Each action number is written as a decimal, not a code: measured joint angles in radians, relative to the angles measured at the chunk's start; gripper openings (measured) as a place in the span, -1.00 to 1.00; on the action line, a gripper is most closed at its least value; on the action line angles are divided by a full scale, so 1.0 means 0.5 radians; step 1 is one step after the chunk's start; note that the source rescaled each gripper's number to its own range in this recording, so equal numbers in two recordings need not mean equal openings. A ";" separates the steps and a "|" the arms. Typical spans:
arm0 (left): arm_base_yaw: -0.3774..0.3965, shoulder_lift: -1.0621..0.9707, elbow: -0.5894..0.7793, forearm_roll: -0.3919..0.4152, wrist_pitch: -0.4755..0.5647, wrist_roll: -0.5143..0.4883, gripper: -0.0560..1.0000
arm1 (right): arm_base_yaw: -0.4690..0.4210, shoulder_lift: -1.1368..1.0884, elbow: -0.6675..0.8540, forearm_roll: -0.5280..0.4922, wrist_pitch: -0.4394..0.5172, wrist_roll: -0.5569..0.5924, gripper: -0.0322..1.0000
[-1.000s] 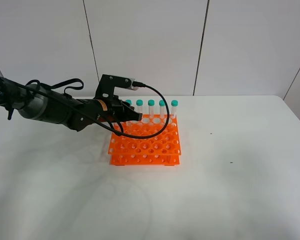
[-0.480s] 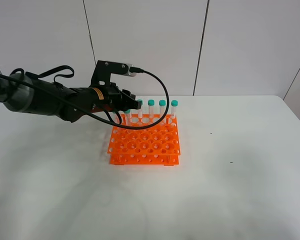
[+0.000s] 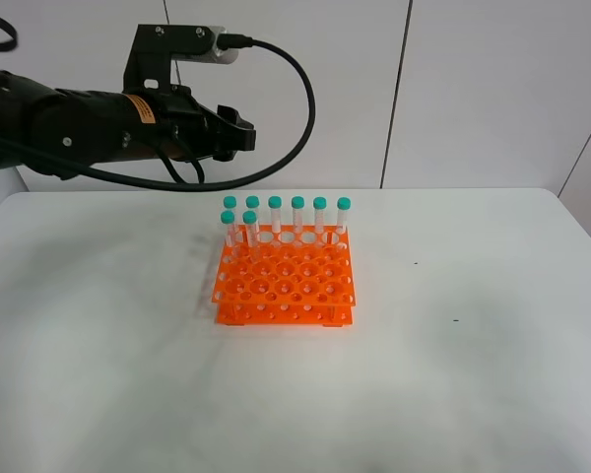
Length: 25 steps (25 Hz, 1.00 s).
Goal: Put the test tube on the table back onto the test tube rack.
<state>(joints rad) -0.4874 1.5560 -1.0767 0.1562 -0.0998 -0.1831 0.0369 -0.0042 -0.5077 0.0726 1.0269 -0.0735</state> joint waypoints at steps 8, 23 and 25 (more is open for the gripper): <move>-0.006 -0.074 -0.030 -0.080 1.094 0.075 1.00 | 0.000 0.000 0.000 0.000 0.000 0.000 0.85; 0.476 0.582 -0.941 -0.100 2.354 0.249 1.00 | 0.000 0.000 0.000 0.000 0.000 0.000 0.85; 0.596 0.598 -0.943 -0.100 2.431 0.252 1.00 | 0.000 0.000 0.000 0.000 0.000 0.000 0.85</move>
<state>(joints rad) -0.1895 1.8552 -1.5481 0.1063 1.1159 -0.0574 0.0369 -0.0042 -0.5077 0.0726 1.0269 -0.0735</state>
